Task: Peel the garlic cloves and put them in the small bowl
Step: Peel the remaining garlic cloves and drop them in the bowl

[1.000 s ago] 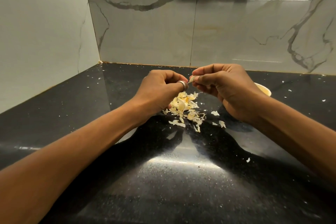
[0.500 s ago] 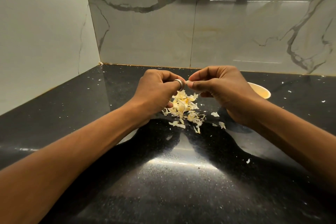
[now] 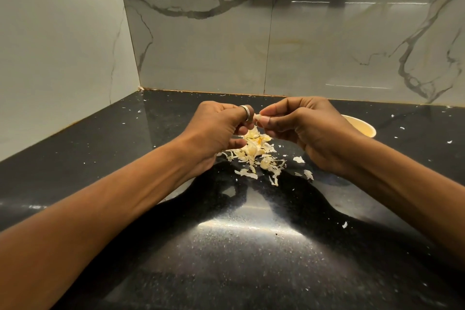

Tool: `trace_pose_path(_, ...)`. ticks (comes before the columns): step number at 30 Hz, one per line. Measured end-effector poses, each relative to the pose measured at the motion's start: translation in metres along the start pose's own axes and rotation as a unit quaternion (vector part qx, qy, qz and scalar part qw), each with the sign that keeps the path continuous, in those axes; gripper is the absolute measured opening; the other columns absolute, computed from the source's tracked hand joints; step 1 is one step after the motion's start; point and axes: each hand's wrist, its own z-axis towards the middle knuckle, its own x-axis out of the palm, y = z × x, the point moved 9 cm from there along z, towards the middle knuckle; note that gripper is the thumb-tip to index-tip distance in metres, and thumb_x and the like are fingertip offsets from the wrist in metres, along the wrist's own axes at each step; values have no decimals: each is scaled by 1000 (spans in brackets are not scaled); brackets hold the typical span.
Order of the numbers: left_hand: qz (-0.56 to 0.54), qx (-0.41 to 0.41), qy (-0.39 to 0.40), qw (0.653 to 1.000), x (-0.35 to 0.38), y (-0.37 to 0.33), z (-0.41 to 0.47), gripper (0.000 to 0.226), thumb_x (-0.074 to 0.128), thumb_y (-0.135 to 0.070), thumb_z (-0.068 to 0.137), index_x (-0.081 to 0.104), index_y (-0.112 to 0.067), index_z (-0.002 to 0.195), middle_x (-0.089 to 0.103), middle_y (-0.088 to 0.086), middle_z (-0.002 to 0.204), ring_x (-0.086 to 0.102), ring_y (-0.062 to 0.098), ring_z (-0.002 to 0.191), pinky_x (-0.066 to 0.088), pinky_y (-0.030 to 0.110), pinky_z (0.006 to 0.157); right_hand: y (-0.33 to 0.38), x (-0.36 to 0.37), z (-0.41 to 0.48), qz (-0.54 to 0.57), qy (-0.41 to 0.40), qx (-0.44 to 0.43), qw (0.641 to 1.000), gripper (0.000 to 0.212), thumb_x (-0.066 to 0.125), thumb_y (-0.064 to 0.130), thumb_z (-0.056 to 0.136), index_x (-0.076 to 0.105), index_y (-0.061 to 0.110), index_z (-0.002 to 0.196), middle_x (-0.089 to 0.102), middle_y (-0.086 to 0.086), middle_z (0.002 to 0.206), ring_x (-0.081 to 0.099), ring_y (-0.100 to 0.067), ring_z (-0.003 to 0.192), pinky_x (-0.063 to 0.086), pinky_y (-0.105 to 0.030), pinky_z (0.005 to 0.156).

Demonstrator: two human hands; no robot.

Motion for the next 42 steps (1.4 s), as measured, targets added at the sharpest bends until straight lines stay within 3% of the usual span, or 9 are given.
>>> trace_pose_path(10,-70,-44,29,996,5,3,-1,12,63,-9,91,71,-3,84,66,5,75,55,7,60,47,20,47,-6,3,1,86,23,44,995,13,63,-11,87,71,-5,95,73,-20,95,70,-19,79,58,-19,64)
trace_pose_path(17,-23,-47,17,999,3,7,1,14,63,-16,91,72,-8,85,63,1,74,56,6,60,48,22,48,-9,4,3,39,15,28,999,11,65,-9,88,73,-5,95,72,-26,105,72,-25,88,62,-29,82)
trace_pose_path(20,-4,-40,18,999,3,6,1,15,63,-18,92,73,-9,85,63,1,75,56,8,63,49,23,49,-9,4,3,31,19,26,999,12,65,-9,89,72,-6,97,73,-23,102,72,-22,85,62,-29,82)
trace_pose_path(25,25,-29,26,999,5,4,1,17,61,-19,93,70,-10,82,61,1,76,55,8,65,50,23,50,-8,4,2,34,23,32,999,12,64,-10,88,73,-4,94,73,-17,92,72,-17,77,60,-21,70)
trace_pose_path(31,42,-7,25,999,4,1,3,21,61,-20,97,72,-2,93,62,6,83,56,12,72,51,22,51,-11,6,3,69,30,50,996,14,61,-12,89,72,-6,95,72,-19,96,70,-23,89,61,-28,84)
trace_pose_path(42,67,0,27,997,3,3,5,19,62,-22,95,69,-7,88,61,5,84,56,13,76,51,23,52,-8,7,3,83,31,45,995,15,61,-11,88,72,-4,96,72,-18,95,70,-22,85,60,-27,82)
